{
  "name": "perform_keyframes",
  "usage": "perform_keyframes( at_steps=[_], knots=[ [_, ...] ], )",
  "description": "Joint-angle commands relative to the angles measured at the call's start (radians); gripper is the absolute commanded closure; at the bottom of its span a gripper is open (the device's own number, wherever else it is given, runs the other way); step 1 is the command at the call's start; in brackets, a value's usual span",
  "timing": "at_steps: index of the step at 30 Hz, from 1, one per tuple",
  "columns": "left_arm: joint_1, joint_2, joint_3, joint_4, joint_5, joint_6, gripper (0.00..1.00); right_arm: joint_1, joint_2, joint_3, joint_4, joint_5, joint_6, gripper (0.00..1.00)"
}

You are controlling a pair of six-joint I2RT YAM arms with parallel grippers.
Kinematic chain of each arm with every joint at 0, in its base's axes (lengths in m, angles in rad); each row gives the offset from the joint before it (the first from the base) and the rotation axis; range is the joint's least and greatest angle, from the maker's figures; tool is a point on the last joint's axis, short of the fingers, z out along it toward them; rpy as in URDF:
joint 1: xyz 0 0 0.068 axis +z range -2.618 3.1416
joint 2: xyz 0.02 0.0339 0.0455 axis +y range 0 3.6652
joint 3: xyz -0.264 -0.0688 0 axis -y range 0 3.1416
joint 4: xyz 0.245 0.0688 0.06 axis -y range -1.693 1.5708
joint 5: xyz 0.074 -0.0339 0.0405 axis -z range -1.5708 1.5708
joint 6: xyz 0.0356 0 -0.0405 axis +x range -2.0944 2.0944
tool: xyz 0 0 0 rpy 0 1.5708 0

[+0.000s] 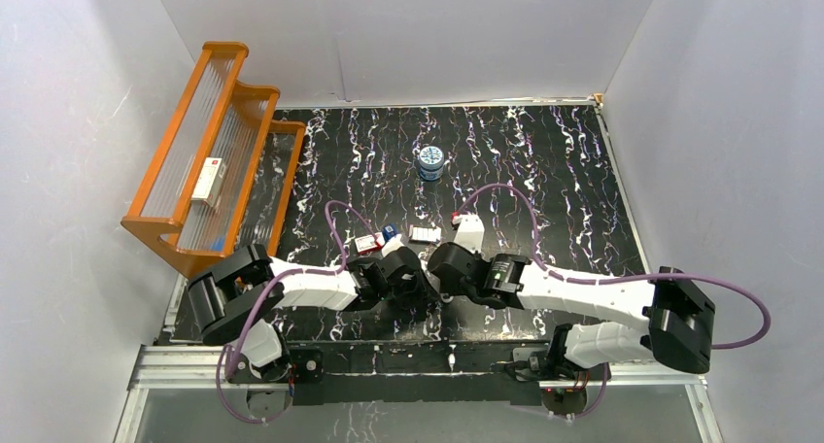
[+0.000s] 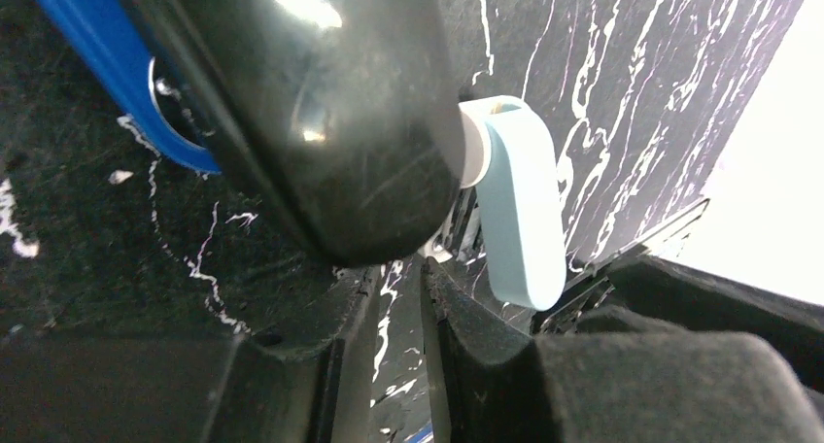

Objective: Load the staples into the stapler

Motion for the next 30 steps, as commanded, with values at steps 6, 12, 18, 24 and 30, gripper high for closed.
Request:
perform_keyframes(
  at_steps=[6, 12, 18, 24, 30],
  knots=[
    [-0.008, -0.087, 0.002, -0.113, -0.007, 0.094, 0.79, -0.055, 0.039, -0.038, 0.002, -0.164, -0.042, 0.65],
    [-0.013, -0.105, -0.004, -0.110, -0.008, 0.106, 0.79, -0.066, 0.069, -0.050, -0.008, -0.204, -0.044, 0.67],
    [-0.014, -0.125, -0.008, -0.112, -0.020, 0.120, 0.78, -0.090, 0.127, -0.043, -0.073, -0.241, -0.020, 0.70],
    [-0.014, -0.126, -0.011, -0.116, -0.031, 0.125, 0.78, -0.103, 0.165, -0.074, -0.071, -0.277, -0.012, 0.74],
    [-0.014, -0.128, -0.011, -0.127, -0.040, 0.126, 0.78, -0.118, 0.218, -0.134, -0.044, -0.305, -0.005, 0.79]
  ],
)
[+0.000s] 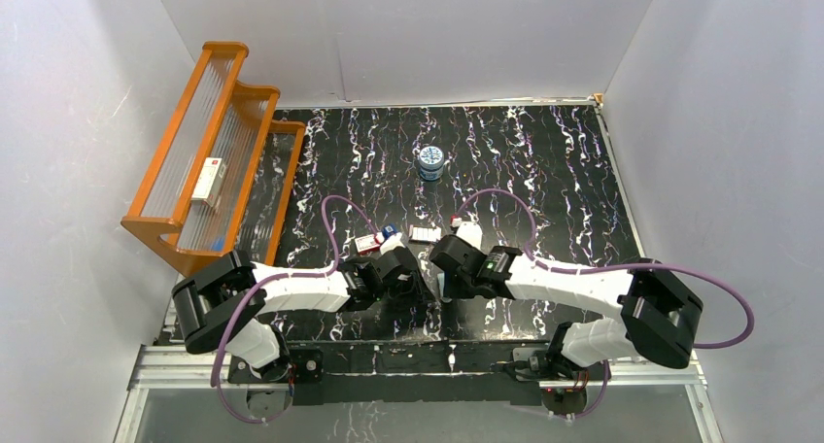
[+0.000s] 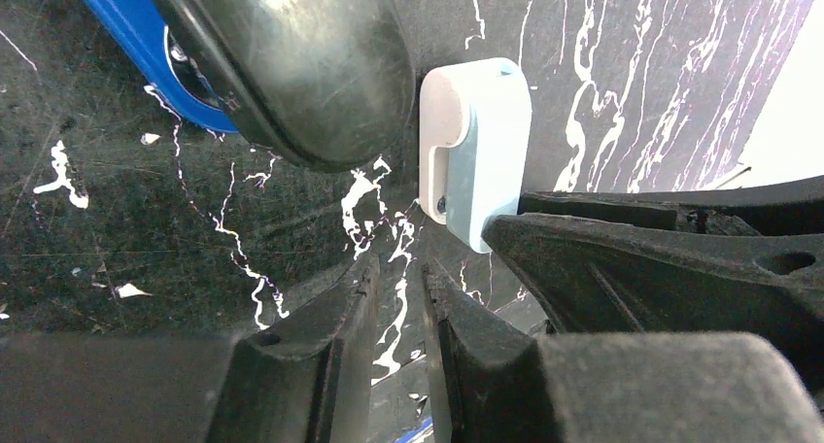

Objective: Load the staples into the stapler

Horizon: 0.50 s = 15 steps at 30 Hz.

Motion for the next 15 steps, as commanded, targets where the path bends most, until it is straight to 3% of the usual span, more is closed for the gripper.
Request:
perform_keyframes(
  at_steps=[1, 9, 15],
  knots=[
    [-0.005, -0.036, -0.012, -0.026, -0.037, 0.017, 0.78, -0.005, 0.104, -0.113, -0.050, -0.059, 0.008, 0.79],
    [-0.005, -0.032, -0.008, -0.039, -0.046, 0.015, 0.78, -0.039, 0.084, -0.163, -0.022, -0.078, 0.004, 0.79],
    [-0.005, -0.038, 0.003, -0.063, -0.065, 0.016, 0.78, -0.045, -0.050, -0.018, -0.101, 0.054, -0.031, 0.58]
  ],
)
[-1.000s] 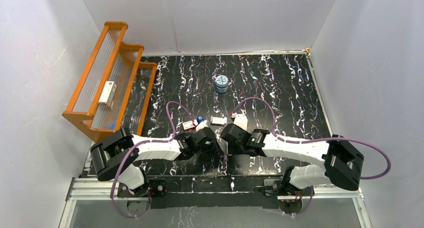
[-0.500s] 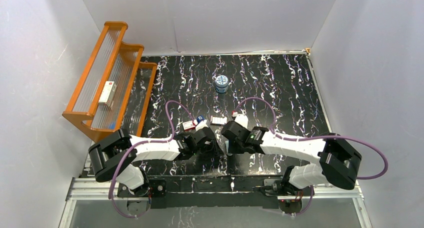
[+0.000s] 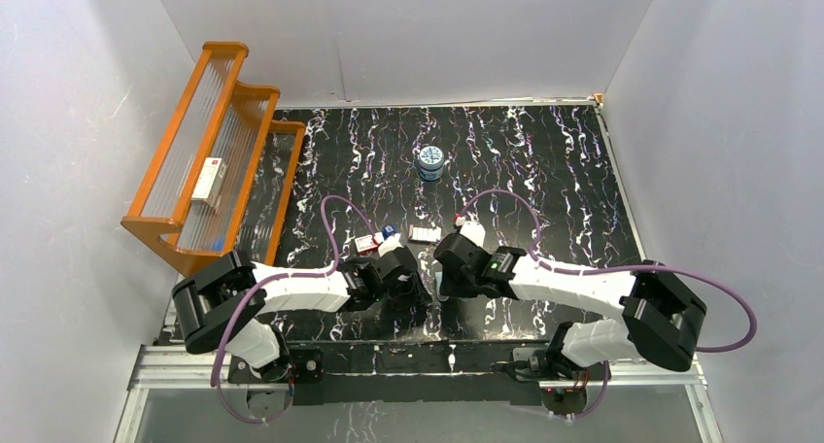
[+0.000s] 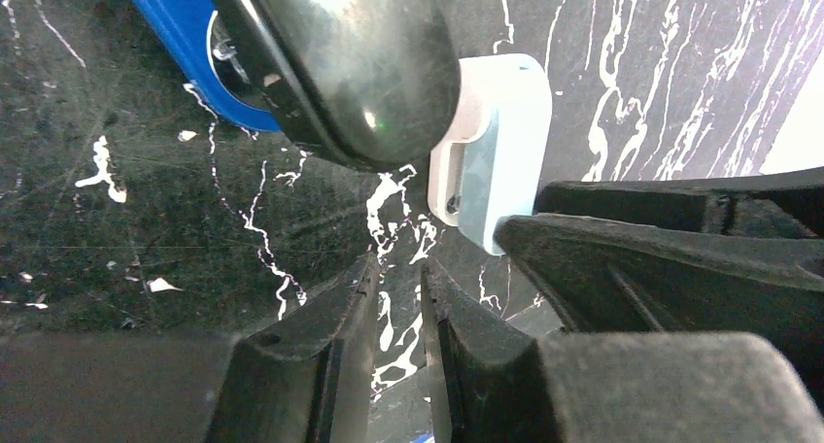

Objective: Load the staples into the stapler

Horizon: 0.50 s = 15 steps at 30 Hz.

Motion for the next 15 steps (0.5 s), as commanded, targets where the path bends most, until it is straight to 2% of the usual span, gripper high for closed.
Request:
perform_keyframes(
  at_steps=[1, 5, 15],
  knots=[
    [-0.005, -0.039, 0.005, -0.040, -0.055, 0.016, 0.78, -0.012, -0.028, 0.052, -0.185, 0.115, -0.063, 0.54],
    [-0.005, -0.042, 0.010, -0.055, -0.066, 0.016, 0.78, -0.027, -0.028, 0.139, -0.196, 0.131, -0.126, 0.45],
    [-0.005, -0.086, -0.019, -0.068, -0.090, -0.004, 0.78, -0.027, 0.070, 0.196, -0.202, 0.008, -0.202, 0.45]
  ],
)
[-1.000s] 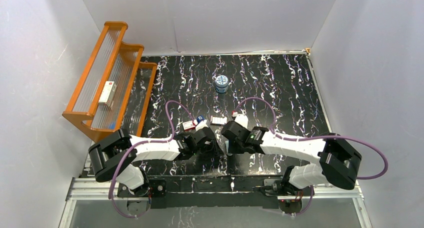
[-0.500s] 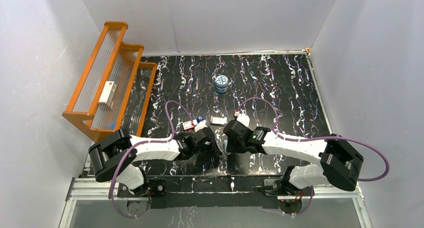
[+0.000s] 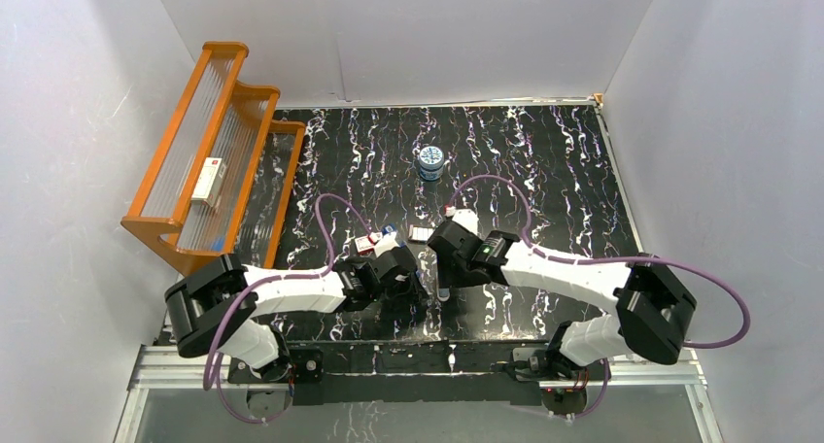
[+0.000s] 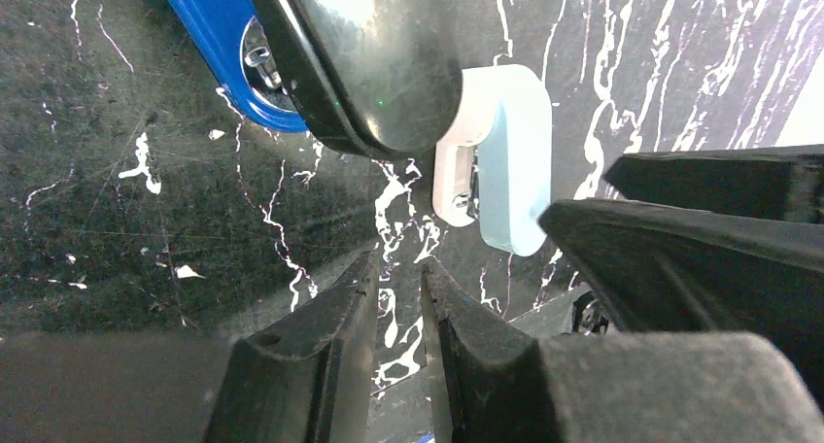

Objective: Load the staples into the stapler

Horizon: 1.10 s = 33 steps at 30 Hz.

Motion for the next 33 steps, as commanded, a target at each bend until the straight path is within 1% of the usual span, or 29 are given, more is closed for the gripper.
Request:
perform_keyframes(
  at_steps=[1, 3, 6, 7, 13, 19, 22, 25, 29, 31, 33],
  knots=[
    [-0.005, -0.060, -0.017, -0.030, -0.052, -0.003, 0.78, 0.000, 0.023, 0.040, -0.021, -0.053, -0.050, 0.47],
    [-0.005, -0.070, -0.015, -0.038, -0.057, 0.001, 0.78, 0.000, 0.033, 0.044, -0.025, -0.076, -0.056, 0.54],
    [-0.005, -0.083, -0.021, -0.049, -0.066, 0.001, 0.77, 0.000, 0.051, 0.039, -0.038, -0.088, -0.054, 0.67],
    [-0.005, -0.088, -0.024, -0.050, -0.070, 0.001, 0.77, 0.000, 0.063, 0.034, -0.042, -0.087, -0.053, 0.70],
    [-0.005, -0.097, -0.024, -0.065, -0.083, 0.002, 0.77, -0.001, 0.115, -0.004, -0.020, -0.099, -0.044, 0.76],
    [-0.005, -0.105, -0.023, -0.078, -0.093, 0.002, 0.77, 0.001, 0.174, -0.035, 0.004, -0.113, -0.038, 0.80],
    [-0.005, -0.114, -0.020, -0.082, -0.100, 0.004, 0.77, 0.001, 0.146, -0.023, 0.011, -0.104, -0.033, 0.77],
    [-0.005, -0.129, -0.020, -0.116, -0.114, 0.007, 0.77, 0.000, 0.072, 0.028, -0.009, -0.033, -0.033, 0.69],
    [-0.005, -0.149, -0.011, -0.147, -0.143, 0.019, 0.75, -0.005, 0.023, 0.113, -0.037, 0.053, -0.059, 0.54],
    [-0.005, -0.157, 0.007, -0.192, -0.176, 0.039, 0.74, -0.011, 0.029, 0.175, -0.081, 0.067, -0.062, 0.51],
    [-0.005, -0.169, 0.033, -0.263, -0.235, 0.051, 0.71, -0.009, 0.021, 0.201, -0.094, 0.074, -0.067, 0.48]
  ],
)
